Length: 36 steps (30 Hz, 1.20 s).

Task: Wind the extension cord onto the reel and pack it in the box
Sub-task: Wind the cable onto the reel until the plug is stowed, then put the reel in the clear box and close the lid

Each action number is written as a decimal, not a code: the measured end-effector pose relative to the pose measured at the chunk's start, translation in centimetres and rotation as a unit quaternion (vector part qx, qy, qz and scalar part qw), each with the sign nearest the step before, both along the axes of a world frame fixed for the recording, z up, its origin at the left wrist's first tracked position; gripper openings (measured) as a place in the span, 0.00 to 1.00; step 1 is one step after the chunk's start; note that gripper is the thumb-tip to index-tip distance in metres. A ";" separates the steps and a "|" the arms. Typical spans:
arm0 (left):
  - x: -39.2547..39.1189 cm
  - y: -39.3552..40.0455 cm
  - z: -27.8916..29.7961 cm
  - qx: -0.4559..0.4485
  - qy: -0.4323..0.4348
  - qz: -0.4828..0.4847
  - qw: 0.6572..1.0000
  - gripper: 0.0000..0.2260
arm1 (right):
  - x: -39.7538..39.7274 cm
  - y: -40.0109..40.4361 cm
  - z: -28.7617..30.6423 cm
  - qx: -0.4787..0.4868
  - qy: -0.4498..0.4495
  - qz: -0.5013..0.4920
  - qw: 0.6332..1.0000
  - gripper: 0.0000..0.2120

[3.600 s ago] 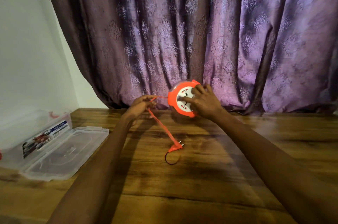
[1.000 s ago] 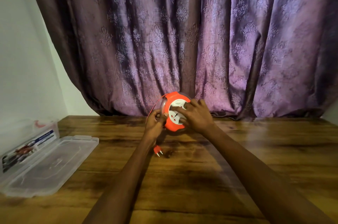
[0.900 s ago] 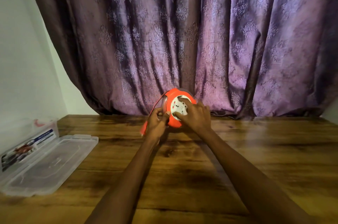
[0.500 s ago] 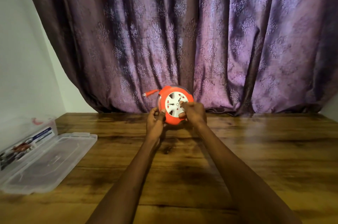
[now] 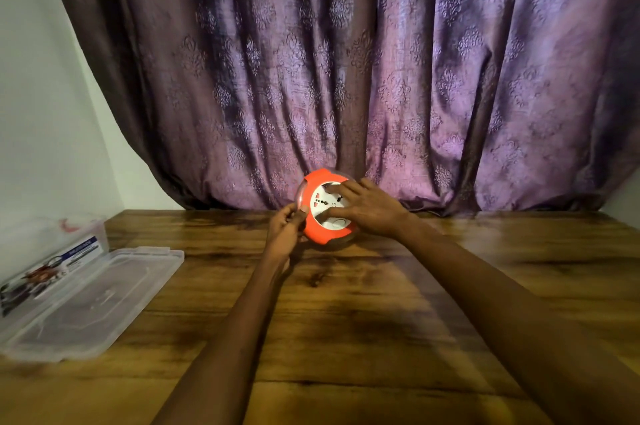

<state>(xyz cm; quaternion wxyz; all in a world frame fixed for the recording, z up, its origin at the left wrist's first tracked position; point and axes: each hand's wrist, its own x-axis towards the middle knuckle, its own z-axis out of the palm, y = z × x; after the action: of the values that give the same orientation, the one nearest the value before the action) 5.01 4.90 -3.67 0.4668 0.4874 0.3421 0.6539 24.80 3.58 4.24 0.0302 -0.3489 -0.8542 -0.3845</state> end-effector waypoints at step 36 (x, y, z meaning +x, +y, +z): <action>0.1 -0.5 -0.4 0.018 0.043 0.061 0.997 0.08 | -1.3 0.7 -3.8 -0.115 0.375 0.031 0.919 0.26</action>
<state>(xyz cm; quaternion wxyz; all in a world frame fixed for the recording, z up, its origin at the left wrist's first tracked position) 5.07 4.41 -4.05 0.4023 0.5017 0.3787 0.6656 23.49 4.29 0.47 0.3195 -0.4420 -0.8291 -0.1232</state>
